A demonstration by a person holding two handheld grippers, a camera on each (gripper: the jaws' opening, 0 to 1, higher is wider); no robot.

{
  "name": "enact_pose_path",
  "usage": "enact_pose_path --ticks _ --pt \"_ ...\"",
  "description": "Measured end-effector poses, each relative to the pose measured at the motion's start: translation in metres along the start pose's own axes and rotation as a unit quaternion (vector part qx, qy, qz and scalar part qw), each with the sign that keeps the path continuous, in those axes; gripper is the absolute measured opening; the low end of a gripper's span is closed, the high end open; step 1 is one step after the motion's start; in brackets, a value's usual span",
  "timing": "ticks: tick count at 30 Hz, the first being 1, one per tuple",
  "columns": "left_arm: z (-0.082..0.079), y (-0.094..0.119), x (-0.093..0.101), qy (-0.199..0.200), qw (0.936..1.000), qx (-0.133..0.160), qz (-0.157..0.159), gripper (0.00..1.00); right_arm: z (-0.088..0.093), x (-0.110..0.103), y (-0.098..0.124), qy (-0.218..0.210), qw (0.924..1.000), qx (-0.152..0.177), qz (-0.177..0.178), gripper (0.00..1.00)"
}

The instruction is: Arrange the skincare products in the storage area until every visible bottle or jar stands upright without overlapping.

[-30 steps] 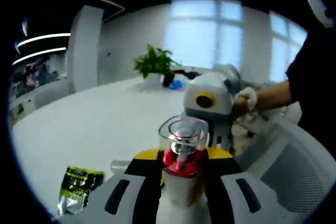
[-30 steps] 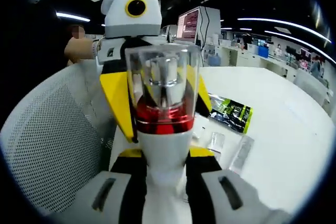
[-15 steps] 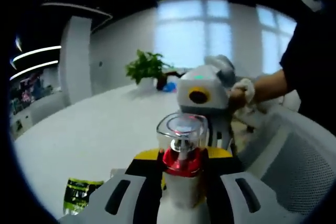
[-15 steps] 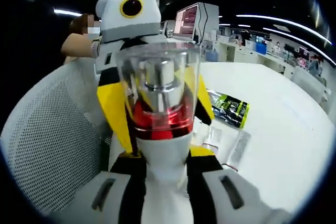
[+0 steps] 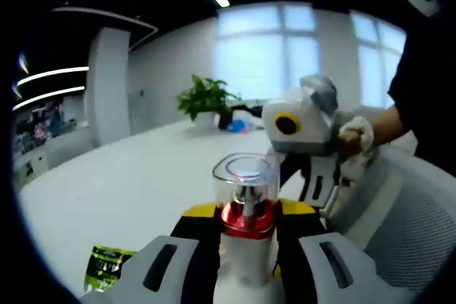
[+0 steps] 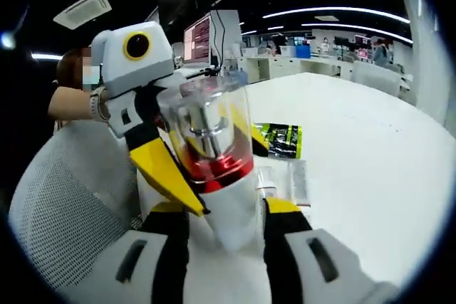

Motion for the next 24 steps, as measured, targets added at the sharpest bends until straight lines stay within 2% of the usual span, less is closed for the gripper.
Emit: enact_pose_path --ticks 4,12,24 --pt "-0.001 -0.004 0.000 -0.003 1.0000 0.003 -0.004 0.26 -0.004 0.001 0.001 0.000 0.9999 0.009 0.009 0.33" --pt "-0.002 -0.007 -0.004 0.004 1.0000 0.001 -0.007 0.26 -0.005 0.006 0.000 0.025 0.9995 0.002 0.020 0.31" --pt "-0.005 -0.014 -0.015 0.007 0.9996 -0.006 -0.025 0.28 -0.009 0.022 -0.004 0.037 0.9991 0.005 0.019 0.30"
Point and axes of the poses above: the point that each gripper's makers call its tool centre point, and the gripper's own axes: y roughly backward along the fingers, x roughly to its right, z roughly out of its underside, the point moved 9 cm from there along y, roughly backward along the fingers, and after that the axes turned 3 degrees about z, right-handed, at the moved point
